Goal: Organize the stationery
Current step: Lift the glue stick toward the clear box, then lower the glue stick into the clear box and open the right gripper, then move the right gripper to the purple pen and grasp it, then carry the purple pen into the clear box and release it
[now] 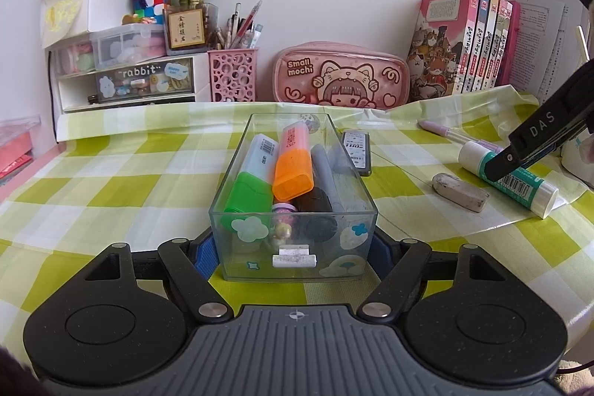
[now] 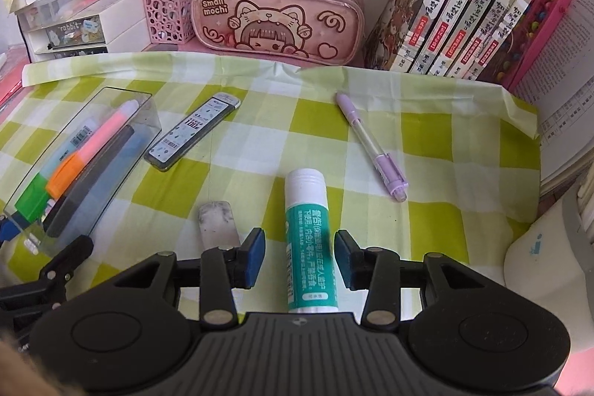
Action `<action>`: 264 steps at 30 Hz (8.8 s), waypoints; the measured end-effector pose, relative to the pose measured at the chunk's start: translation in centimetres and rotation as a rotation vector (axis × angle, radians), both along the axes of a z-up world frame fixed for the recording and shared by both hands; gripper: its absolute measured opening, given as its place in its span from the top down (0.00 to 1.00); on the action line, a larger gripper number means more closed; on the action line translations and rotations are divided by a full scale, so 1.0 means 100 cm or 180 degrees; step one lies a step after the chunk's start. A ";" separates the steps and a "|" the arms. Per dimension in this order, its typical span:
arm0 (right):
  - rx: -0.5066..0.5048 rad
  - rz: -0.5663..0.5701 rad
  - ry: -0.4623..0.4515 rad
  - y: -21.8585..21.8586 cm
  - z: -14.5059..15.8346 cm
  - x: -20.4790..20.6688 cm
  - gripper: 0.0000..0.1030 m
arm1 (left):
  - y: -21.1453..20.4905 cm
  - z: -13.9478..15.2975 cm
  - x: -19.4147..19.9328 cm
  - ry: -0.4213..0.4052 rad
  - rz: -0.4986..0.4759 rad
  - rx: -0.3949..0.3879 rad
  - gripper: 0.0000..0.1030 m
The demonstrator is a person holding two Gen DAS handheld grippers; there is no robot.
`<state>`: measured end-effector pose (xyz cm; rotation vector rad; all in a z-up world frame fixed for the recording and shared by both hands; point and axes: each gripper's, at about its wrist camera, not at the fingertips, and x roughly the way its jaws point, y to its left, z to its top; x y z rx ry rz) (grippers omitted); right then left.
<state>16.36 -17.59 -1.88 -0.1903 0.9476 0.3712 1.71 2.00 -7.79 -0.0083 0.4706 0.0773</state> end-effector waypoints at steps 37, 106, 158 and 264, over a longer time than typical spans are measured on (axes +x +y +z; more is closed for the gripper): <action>0.1369 -0.0330 0.0170 0.015 0.036 -0.018 0.67 | 0.000 0.000 0.000 0.0000 0.0002 0.0001 0.27; -0.0009 -0.0438 -0.0557 -0.019 -0.032 0.002 0.10 | -0.003 -0.002 0.001 0.0001 0.0000 0.0004 0.25; 0.0293 -0.0092 -0.0170 -0.019 -0.021 -0.024 0.83 | -0.003 -0.001 0.001 0.0001 0.0000 0.0001 0.24; 0.1620 -0.1170 -0.0180 -0.006 -0.012 -0.036 0.38 | -0.002 0.000 0.000 -0.0012 0.0012 -0.0013 0.24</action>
